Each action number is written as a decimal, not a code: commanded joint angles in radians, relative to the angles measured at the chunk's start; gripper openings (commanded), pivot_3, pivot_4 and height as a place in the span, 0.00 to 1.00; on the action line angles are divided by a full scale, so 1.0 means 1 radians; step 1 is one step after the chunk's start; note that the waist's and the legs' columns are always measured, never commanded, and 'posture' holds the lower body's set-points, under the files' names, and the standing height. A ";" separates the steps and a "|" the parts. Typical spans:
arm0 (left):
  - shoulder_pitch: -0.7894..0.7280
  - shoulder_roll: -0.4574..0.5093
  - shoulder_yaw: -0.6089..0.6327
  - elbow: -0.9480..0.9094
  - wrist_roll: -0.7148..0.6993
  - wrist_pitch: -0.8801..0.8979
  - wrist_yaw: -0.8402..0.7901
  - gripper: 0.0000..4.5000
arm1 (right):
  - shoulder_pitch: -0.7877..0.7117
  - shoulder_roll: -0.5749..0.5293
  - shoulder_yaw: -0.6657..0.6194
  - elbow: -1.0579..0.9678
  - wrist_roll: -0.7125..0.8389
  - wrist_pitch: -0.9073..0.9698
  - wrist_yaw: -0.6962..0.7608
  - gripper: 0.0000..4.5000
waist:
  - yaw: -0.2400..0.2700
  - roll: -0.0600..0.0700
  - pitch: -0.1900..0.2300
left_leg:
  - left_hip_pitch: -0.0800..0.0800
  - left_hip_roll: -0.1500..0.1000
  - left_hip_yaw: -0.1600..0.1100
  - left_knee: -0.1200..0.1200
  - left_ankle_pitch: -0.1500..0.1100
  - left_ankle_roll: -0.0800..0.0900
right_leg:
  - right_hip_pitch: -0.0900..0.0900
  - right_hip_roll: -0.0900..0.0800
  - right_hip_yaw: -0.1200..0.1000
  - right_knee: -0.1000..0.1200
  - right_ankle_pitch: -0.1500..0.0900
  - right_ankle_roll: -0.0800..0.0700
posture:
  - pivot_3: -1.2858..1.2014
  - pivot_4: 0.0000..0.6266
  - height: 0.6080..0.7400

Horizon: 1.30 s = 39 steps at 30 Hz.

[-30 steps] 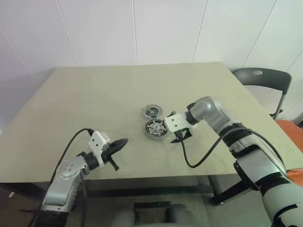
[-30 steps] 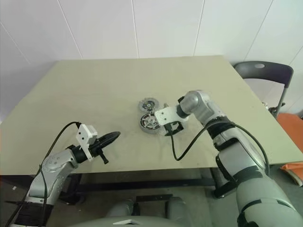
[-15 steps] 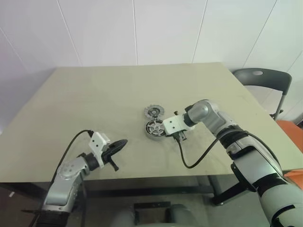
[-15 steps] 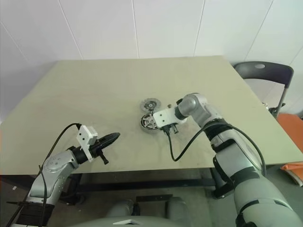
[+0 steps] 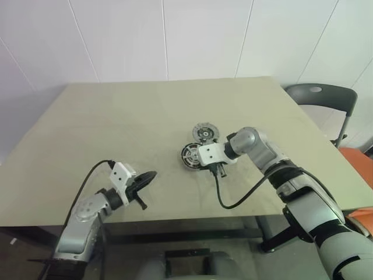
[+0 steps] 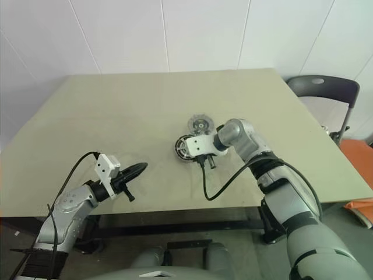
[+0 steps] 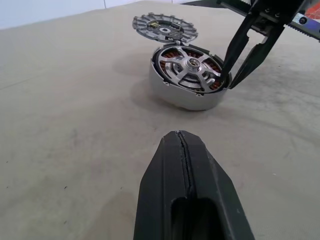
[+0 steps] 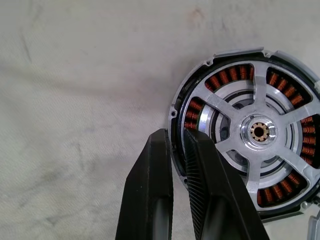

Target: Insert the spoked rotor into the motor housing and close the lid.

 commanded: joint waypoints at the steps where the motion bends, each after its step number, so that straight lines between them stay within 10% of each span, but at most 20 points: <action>1: 0.002 -0.002 0.006 -0.046 -0.004 -0.005 0.013 0.00 | 0.021 -0.025 -0.020 -0.129 0.026 0.066 0.037 0.07 | 0.000 0.000 0.000 | 0.000 0.000 0.000 0.000 0.000 0.000 | 0.000 0.000 0.000 0.000 0.000 0.000 | 0.52 0.00 1.00; 19: 0.033 0.001 0.009 -0.079 -0.008 0.014 0.043 0.00 | 0.156 0.085 -0.026 -0.604 0.133 1.055 -0.016 0.07 | -0.004 0.000 0.000 | -0.001 0.001 0.000 0.001 -0.002 -0.003 | -0.001 0.000 -0.001 -0.001 0.000 0.001 | 0.52 0.00 1.00; 39: 0.064 0.015 0.029 -0.101 -0.011 0.022 0.059 0.00 | -0.031 0.323 -0.123 -0.275 0.320 1.274 -0.233 0.07 | -0.060 -0.001 -0.001 | 0.000 0.018 -0.002 0.000 -0.002 -0.003 | -0.012 0.004 -0.030 0.000 0.010 -0.016 | 0.52 0.00 1.00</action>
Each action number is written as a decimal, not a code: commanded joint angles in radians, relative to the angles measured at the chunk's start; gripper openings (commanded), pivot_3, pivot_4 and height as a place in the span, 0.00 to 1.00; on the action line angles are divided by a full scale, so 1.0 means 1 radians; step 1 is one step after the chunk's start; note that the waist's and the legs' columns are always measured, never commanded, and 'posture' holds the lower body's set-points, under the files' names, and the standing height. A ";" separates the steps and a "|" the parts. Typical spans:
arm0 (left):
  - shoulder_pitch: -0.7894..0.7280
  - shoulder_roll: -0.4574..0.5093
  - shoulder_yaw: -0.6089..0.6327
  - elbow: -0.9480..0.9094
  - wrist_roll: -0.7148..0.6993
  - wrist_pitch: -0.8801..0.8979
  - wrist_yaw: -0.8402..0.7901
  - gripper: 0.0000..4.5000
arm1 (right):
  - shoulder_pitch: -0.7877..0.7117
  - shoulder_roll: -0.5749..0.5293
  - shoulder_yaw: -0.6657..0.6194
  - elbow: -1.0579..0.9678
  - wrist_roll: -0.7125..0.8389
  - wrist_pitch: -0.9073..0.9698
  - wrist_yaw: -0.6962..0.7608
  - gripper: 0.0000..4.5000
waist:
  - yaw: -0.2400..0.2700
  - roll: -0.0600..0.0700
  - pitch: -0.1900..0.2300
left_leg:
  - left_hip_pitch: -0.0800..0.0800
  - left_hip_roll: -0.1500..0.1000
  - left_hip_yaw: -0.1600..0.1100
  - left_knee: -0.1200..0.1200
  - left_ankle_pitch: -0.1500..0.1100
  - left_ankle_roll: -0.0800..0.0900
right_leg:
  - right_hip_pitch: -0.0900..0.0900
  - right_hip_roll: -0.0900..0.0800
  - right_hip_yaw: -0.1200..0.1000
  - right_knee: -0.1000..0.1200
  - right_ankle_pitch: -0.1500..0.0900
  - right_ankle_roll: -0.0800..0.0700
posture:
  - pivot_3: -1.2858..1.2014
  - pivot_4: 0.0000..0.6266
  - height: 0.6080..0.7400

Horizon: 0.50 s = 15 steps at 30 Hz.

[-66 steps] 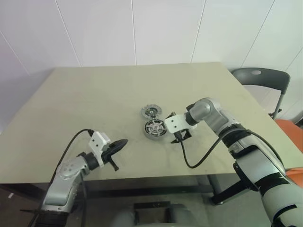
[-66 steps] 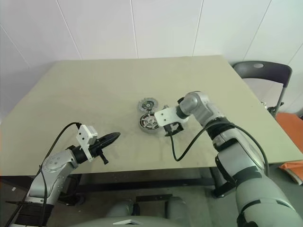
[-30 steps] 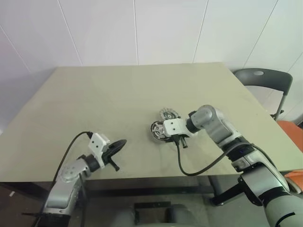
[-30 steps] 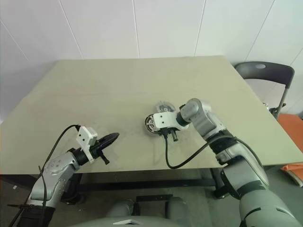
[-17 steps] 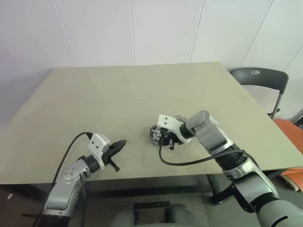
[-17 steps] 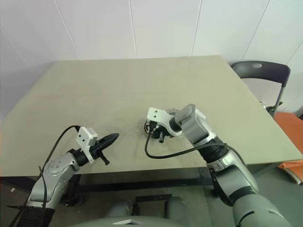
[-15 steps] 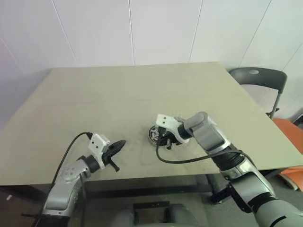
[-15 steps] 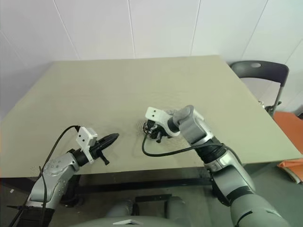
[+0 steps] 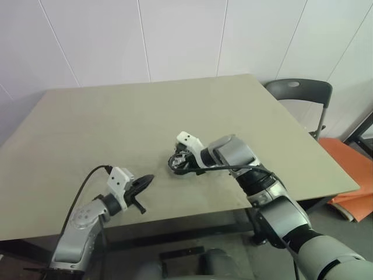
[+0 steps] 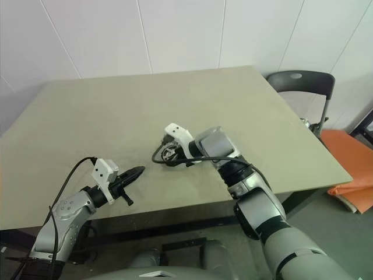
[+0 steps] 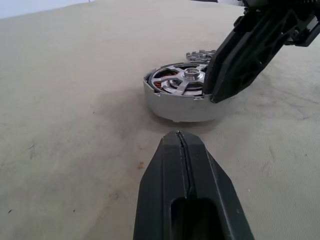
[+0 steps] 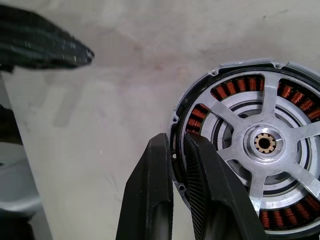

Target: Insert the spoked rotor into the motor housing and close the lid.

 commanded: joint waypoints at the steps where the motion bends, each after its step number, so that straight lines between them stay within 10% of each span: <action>1: -0.006 0.011 0.024 -0.039 -0.010 -0.003 0.004 0.00 | -0.036 0.024 0.002 0.031 0.061 0.003 0.000 0.13 | 0.000 0.000 0.000 | 0.000 0.000 0.000 0.000 0.000 0.000 | 0.000 0.000 0.000 0.000 0.000 0.000 | 0.52 0.00 1.00; 7: -0.015 0.014 0.028 -0.032 -0.012 -0.005 0.000 0.00 | -0.040 -0.060 0.071 -0.039 0.136 -0.034 0.120 0.54 | 0.012 0.001 0.001 | -0.002 0.000 0.001 0.001 0.000 0.000 | -0.001 -0.001 0.000 0.000 0.000 0.000 | 0.52 0.00 1.00; 15: -0.043 0.016 0.032 -0.015 -0.024 -0.017 -0.017 0.00 | -0.203 -0.065 -0.171 0.111 0.218 -0.418 0.048 0.54 | 0.010 0.002 0.002 | -0.004 -0.001 0.001 0.001 0.000 0.000 | -0.003 -0.002 0.000 -0.001 0.000 0.000 | 0.52 0.00 1.00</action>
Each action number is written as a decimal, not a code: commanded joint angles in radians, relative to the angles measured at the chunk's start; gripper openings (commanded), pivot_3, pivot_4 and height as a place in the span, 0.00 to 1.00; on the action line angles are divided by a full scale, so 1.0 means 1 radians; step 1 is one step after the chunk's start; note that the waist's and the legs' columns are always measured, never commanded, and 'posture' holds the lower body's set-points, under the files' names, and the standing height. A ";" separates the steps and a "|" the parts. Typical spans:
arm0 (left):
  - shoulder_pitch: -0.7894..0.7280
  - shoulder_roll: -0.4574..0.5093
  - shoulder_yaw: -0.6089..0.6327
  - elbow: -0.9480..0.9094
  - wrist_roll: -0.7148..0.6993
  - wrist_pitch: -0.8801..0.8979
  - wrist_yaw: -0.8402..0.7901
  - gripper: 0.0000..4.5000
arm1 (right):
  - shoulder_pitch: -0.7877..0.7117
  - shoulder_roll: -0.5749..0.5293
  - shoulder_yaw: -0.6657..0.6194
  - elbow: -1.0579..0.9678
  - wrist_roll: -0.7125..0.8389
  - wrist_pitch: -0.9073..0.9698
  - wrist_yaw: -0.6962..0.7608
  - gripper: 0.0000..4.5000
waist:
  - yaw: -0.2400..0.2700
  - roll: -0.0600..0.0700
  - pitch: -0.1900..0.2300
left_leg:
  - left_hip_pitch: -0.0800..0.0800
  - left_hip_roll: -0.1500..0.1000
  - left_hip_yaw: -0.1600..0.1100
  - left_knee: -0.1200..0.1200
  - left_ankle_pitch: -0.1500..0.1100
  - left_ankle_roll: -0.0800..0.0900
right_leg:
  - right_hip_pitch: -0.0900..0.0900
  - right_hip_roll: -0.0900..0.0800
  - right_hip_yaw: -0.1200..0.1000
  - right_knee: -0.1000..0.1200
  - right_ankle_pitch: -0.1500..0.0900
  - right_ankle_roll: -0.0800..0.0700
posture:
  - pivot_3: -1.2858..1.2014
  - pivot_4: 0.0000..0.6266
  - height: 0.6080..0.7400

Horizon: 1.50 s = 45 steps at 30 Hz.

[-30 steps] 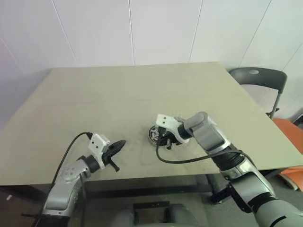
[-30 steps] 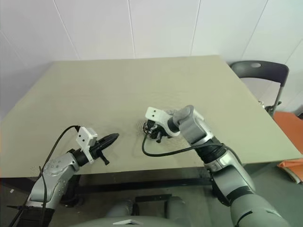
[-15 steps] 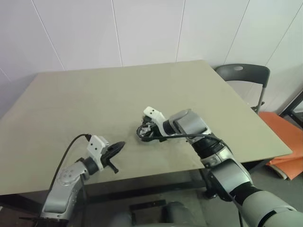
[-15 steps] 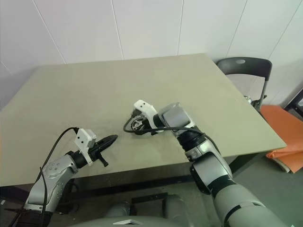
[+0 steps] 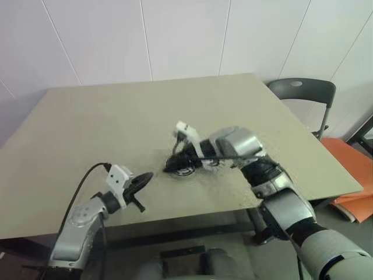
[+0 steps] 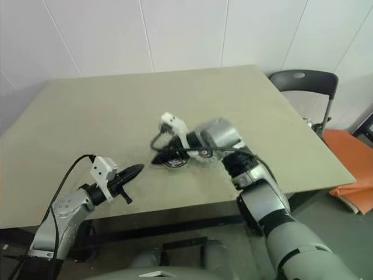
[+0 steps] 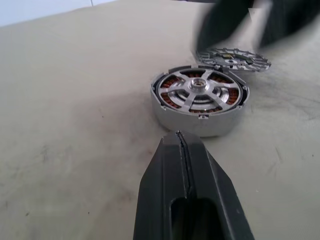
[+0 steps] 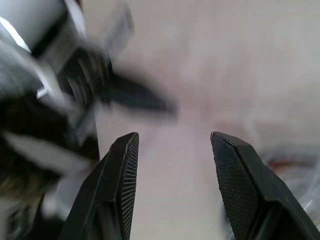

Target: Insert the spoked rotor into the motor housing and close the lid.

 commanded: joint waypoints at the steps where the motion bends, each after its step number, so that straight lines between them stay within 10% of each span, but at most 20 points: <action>1: -0.025 0.001 0.028 -0.007 -0.029 -0.017 -0.013 0.00 | -0.073 -0.034 -0.056 0.117 -0.067 -0.370 -0.090 0.54 | 0.001 -0.001 -0.001 | 0.000 0.000 0.000 0.000 0.000 0.000 | 0.001 0.000 -0.001 0.000 0.000 0.000 | 0.52 0.00 1.00; 5: -0.033 0.007 0.028 -0.010 -0.075 0.007 -0.054 0.00 | -0.095 -0.164 0.113 0.351 -0.314 -0.771 -0.143 0.50 | 0.003 -0.001 -0.001 | 0.001 0.001 0.000 0.000 0.000 0.000 | 0.002 -0.002 -0.006 -0.007 0.000 0.000 | 0.52 0.00 1.00; 13: -0.040 0.028 0.042 -0.029 -0.125 0.035 -0.100 0.00 | -0.167 -0.308 0.283 0.685 -0.639 -1.113 -0.341 0.01 | -0.001 0.000 0.000 | -0.008 -0.002 0.010 -0.001 -0.001 -0.001 | -0.003 -0.005 0.002 -0.010 0.003 -0.003 | 0.52 0.00 1.00; 45: -0.063 0.017 0.029 -0.037 -0.117 0.058 -0.086 0.00 | 0.081 -0.292 0.136 0.362 -0.514 -0.789 0.095 0.01 | -0.001 0.000 0.000 | 0.007 0.000 0.011 0.003 -0.001 -0.001 | 0.003 0.001 0.008 0.004 0.000 0.001 | 0.52 0.00 1.00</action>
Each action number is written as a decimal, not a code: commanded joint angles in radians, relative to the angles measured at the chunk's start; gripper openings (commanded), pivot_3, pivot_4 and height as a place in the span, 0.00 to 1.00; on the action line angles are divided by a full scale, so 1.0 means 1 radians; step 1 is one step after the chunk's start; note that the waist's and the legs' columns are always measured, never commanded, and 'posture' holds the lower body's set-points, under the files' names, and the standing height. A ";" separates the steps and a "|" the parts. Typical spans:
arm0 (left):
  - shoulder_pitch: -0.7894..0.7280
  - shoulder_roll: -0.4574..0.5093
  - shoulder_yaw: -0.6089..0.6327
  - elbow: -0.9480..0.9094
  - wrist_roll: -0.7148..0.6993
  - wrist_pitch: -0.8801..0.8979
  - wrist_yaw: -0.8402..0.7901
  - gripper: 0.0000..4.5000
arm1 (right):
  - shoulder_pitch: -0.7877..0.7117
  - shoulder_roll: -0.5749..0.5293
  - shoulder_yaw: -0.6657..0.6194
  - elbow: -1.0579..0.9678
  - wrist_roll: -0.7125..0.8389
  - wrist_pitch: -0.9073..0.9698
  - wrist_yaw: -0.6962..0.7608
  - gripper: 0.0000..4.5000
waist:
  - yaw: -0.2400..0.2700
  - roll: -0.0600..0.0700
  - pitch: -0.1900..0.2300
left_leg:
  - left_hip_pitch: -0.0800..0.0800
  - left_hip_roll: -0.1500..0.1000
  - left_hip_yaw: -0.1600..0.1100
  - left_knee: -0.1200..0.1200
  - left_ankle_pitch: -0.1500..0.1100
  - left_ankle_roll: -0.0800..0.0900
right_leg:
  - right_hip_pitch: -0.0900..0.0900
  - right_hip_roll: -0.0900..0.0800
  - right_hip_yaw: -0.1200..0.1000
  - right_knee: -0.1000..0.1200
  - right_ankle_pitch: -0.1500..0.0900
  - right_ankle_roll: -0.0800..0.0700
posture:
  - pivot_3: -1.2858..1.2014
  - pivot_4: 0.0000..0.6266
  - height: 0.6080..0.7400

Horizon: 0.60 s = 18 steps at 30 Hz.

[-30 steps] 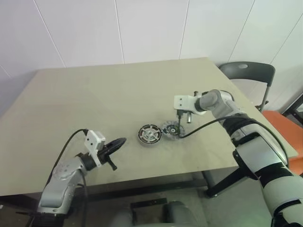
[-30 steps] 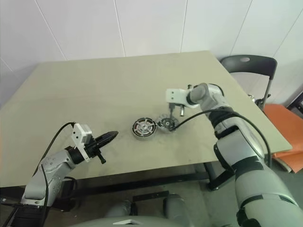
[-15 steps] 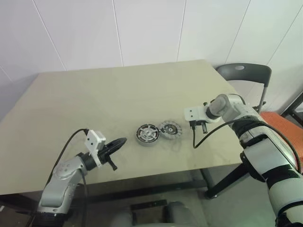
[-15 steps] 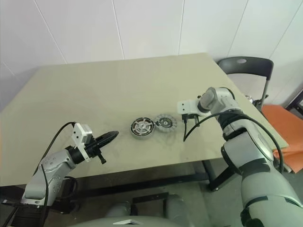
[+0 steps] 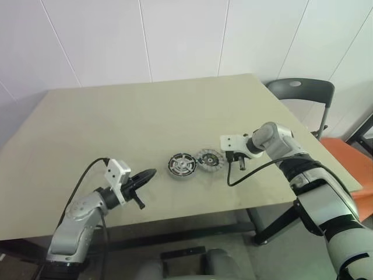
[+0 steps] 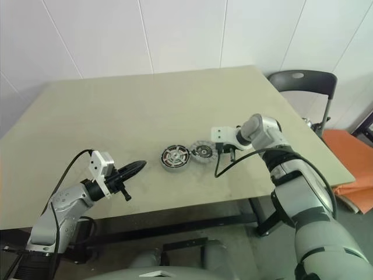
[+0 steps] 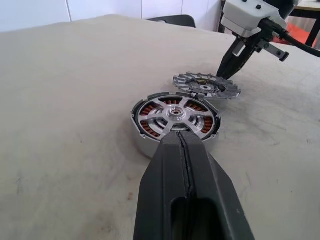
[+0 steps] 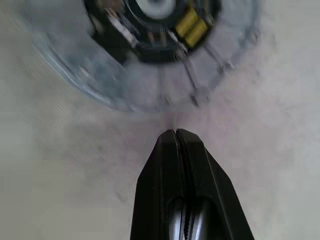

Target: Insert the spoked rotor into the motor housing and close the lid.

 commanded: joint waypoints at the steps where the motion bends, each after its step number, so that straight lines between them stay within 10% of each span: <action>1: -0.022 0.004 0.008 -0.024 -0.009 -0.003 -0.003 0.00 | 0.006 0.024 -0.043 -0.085 0.065 0.072 0.044 0.01 | -0.001 0.000 0.000 | 0.000 0.000 0.000 0.000 0.000 0.000 | 0.000 0.000 0.000 0.000 0.000 0.000 | 0.52 0.00 1.00; 18: -0.045 -0.005 -0.022 0.001 -0.002 0.004 -0.008 0.00 | -0.087 0.098 -0.241 -0.082 0.276 0.266 -0.004 0.01 | 0.001 0.000 0.000 | 0.000 0.000 0.000 0.000 0.000 0.000 | -0.001 0.000 0.000 0.001 0.000 0.000 | 0.52 0.00 1.00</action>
